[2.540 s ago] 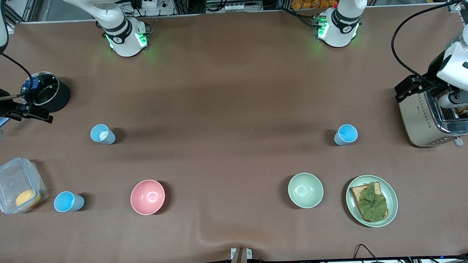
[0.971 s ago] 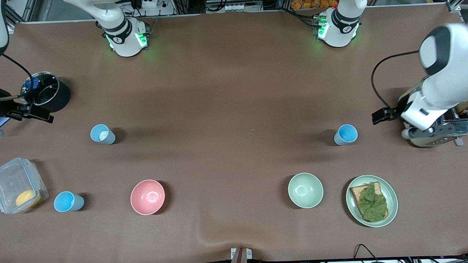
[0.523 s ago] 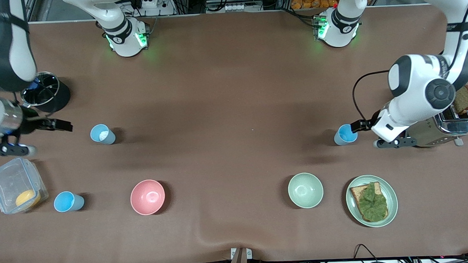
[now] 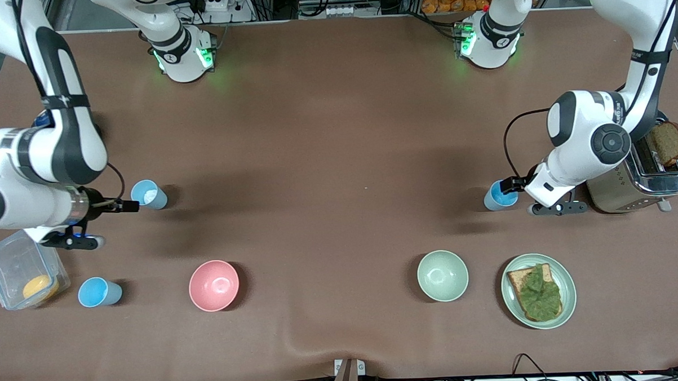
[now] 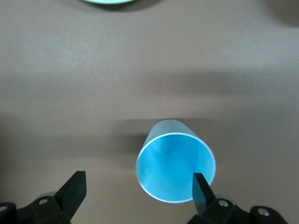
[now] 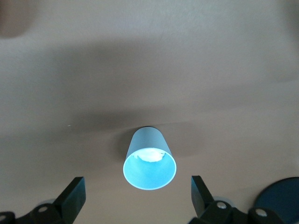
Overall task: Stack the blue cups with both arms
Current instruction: 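Close the right gripper and the left gripper around the blue cups, then set the right cup mid-table while the left gripper lifts its cup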
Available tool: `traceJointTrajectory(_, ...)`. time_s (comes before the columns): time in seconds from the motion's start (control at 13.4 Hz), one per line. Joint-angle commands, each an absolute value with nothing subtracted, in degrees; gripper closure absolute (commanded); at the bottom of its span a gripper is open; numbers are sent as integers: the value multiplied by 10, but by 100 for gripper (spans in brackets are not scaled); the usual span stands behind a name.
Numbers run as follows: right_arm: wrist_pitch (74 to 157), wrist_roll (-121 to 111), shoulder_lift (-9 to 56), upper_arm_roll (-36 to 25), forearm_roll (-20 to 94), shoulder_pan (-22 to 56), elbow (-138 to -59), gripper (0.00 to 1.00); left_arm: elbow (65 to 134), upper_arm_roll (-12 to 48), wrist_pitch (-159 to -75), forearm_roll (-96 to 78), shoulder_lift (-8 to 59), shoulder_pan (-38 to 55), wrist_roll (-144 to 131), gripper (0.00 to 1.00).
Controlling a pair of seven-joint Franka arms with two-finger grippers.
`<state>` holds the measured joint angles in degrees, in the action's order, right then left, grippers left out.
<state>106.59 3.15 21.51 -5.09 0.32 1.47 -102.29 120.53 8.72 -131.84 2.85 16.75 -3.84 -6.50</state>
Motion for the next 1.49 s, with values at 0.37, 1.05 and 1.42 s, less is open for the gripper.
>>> traceJointTrajectory(0.37, 1093, 92, 218, -48, 11, 46, -1092, 0, 1224, 90, -1363, 51, 205, -44, -58, 100)
traceJointTrajectory(1.05, 1111, 91, 264, -48, 11, 47, -1092, 23, 1119, 116, -1233, 49, 149, -42, -54, 100)
traceJointTrajectory(1.42, 1079, 83, 272, -49, 11, 49, -1088, 100, 1028, 117, -1103, 43, 139, -46, -51, 100)
